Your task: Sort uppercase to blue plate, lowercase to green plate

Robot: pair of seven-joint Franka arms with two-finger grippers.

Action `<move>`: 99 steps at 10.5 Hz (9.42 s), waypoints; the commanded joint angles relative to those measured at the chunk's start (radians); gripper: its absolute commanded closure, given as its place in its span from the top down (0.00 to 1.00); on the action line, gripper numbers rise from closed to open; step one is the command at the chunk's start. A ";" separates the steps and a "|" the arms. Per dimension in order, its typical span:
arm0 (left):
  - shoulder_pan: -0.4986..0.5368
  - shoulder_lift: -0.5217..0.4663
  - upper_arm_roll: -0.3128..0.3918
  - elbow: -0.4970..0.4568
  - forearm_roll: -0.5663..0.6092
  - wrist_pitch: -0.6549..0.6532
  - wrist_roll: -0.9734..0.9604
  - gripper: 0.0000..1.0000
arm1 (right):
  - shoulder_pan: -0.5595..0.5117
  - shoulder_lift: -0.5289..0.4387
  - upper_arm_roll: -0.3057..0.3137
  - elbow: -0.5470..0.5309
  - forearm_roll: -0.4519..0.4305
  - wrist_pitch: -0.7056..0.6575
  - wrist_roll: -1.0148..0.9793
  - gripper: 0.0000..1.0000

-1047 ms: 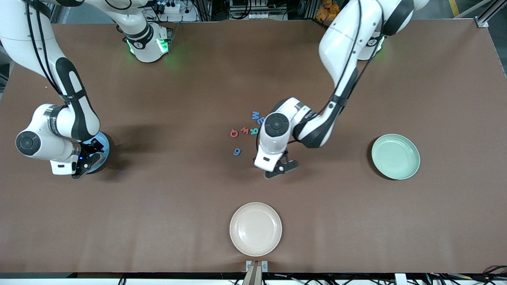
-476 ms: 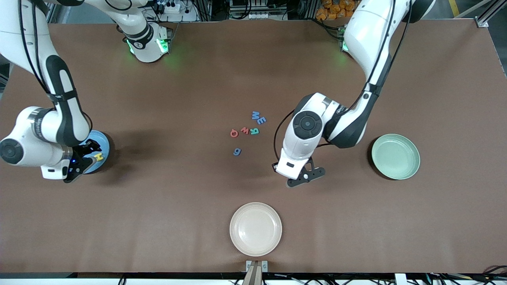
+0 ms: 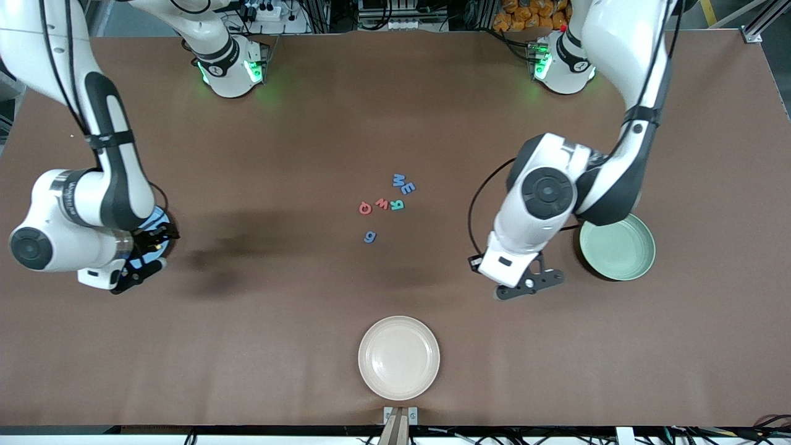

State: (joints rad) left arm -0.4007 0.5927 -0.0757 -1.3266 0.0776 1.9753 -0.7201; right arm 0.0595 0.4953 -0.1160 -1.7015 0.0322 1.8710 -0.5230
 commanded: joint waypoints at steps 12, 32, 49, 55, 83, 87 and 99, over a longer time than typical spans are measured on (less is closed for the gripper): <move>0.333 -0.239 -0.007 -0.380 0.022 -0.053 0.541 0.00 | 0.580 -0.029 0.064 -0.012 0.173 0.052 1.096 0.76; 0.519 -0.274 -0.006 -0.827 0.030 0.494 0.731 1.00 | 0.712 0.074 0.076 -0.245 -0.017 0.674 1.472 0.70; 0.496 -0.343 -0.211 -0.336 0.016 -0.111 0.582 1.00 | 0.709 0.108 0.096 -0.244 -0.018 0.723 1.489 0.22; 0.500 -0.344 -0.283 -0.286 -0.022 -0.182 0.473 1.00 | 0.574 0.078 0.096 -0.202 -0.018 0.642 1.249 0.22; 0.244 -0.194 -0.622 -0.425 0.145 0.140 -0.365 1.00 | -0.004 0.161 -0.303 -0.148 0.173 0.465 -0.563 0.31; 0.159 -0.073 -0.599 -0.332 0.148 0.140 -0.776 1.00 | -0.001 0.166 -0.303 -0.122 0.176 0.453 -0.557 0.77; -0.254 0.202 -0.225 -0.106 0.156 0.264 -1.079 1.00 | 0.108 0.111 -0.297 0.000 0.198 0.154 -0.076 1.00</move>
State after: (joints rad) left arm -0.6344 0.7458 -0.3208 -1.4979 0.2074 2.2198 -1.7720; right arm 0.1493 0.6258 -0.4169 -1.6992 0.2170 2.0421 -0.6629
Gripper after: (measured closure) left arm 0.000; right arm 0.035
